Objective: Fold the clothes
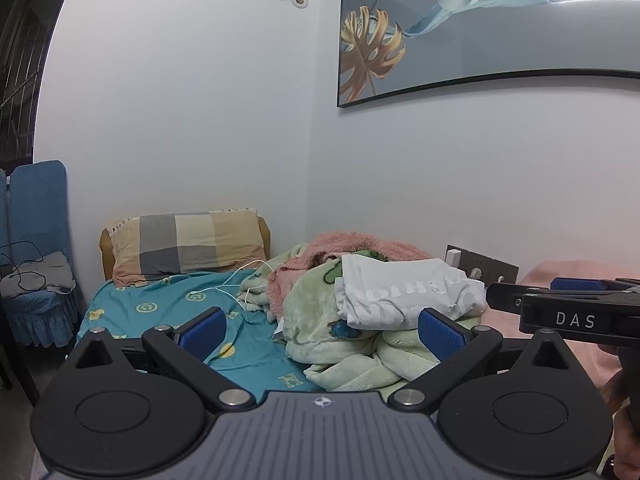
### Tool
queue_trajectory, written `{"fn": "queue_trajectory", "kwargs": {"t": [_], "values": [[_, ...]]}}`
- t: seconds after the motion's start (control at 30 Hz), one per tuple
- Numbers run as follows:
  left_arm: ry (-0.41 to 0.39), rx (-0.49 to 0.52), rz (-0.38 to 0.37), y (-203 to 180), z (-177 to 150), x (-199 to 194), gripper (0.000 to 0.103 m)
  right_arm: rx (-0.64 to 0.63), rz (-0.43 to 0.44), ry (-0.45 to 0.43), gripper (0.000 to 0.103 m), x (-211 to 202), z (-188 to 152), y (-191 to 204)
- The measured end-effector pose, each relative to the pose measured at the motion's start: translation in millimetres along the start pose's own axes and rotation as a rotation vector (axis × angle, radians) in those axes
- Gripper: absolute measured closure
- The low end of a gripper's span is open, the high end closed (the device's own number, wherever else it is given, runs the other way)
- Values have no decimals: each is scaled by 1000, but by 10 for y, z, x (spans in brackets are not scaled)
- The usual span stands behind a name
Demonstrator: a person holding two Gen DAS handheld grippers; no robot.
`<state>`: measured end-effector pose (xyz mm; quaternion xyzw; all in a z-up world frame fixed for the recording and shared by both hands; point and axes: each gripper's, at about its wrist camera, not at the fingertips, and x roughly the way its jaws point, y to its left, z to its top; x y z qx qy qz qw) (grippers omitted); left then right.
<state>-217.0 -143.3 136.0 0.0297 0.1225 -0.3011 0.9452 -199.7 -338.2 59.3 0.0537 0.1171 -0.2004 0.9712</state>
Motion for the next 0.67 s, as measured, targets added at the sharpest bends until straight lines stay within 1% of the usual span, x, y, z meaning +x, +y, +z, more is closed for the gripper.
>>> {"fn": "queue_trajectory", "kwargs": {"t": [0.43, 0.67], "values": [[-5, 1, -2, 0, 13, -42, 0, 0, -6, -6, 20, -72, 4, 12], [-10, 20, -21, -22, 10, -74, 0, 0, -12, -7, 20, -89, -7, 15]]}}
